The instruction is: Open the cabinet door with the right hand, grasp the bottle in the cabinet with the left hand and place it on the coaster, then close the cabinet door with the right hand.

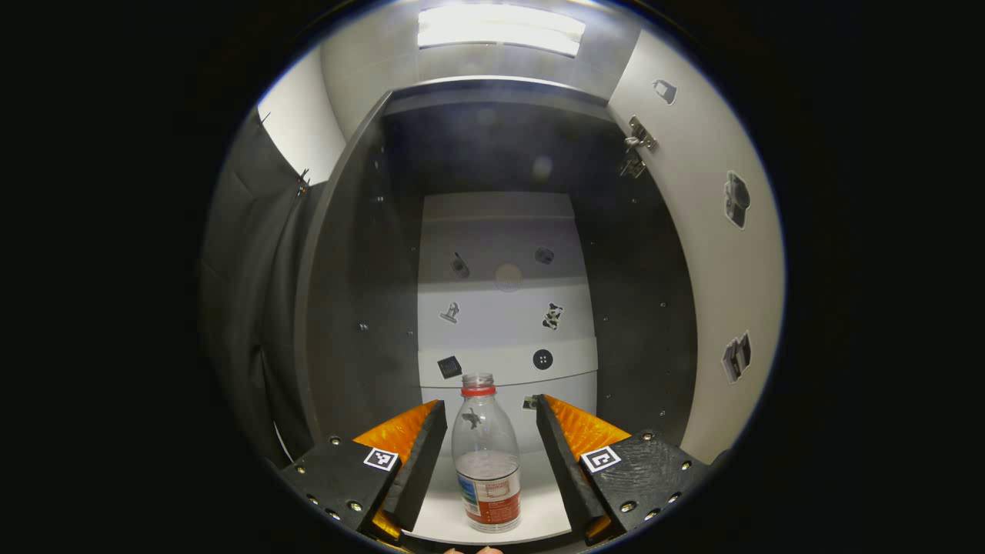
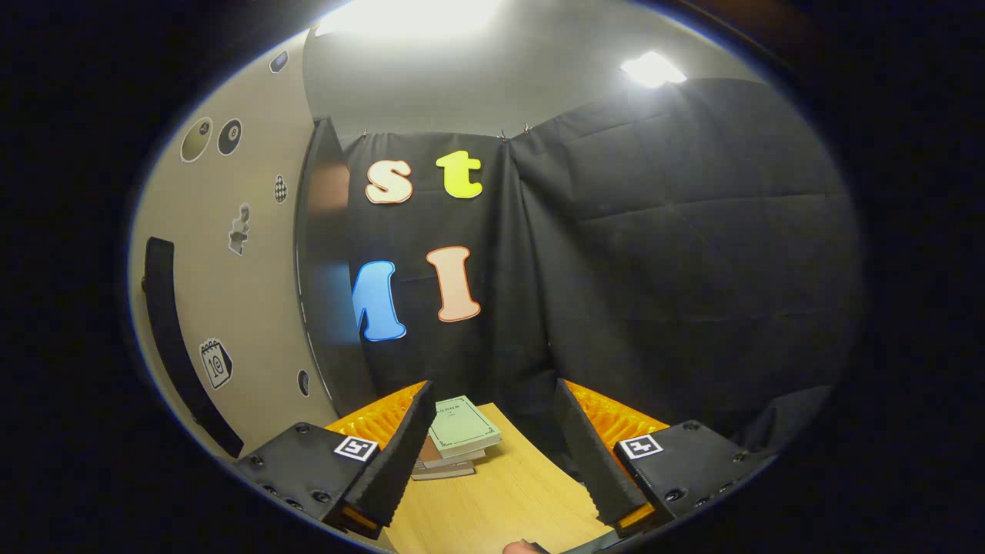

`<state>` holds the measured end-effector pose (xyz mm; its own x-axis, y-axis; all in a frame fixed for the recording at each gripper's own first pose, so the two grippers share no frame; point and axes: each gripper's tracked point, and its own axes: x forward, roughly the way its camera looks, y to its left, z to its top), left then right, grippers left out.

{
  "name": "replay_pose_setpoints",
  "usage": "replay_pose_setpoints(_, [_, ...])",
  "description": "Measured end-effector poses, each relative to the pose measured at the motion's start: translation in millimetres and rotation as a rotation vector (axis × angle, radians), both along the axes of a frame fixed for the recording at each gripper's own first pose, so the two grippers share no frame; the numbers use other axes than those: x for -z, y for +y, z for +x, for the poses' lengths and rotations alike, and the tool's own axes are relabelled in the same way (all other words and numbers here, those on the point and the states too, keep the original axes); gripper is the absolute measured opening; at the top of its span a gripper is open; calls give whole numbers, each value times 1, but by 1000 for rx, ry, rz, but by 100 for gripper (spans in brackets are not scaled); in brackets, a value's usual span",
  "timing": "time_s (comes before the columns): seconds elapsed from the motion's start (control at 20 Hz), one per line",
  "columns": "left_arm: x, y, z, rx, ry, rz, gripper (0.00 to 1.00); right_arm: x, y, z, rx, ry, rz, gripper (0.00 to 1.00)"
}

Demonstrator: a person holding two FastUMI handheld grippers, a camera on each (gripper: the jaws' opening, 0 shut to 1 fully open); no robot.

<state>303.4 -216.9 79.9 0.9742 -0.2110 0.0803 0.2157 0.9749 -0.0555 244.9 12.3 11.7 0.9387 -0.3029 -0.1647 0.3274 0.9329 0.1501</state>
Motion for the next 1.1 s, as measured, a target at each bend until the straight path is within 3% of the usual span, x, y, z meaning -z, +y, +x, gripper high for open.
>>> replay_pose_setpoints(0.6, [63, 7, 28, -50, 155, 3, 68, 10, -19, 9, 35, 22, 12, 98])
replay_pose_setpoints(1.1, [23, 12, -22, -56, 76, 20, 61, 5, -29, 3, -21, -12, 22, 98])
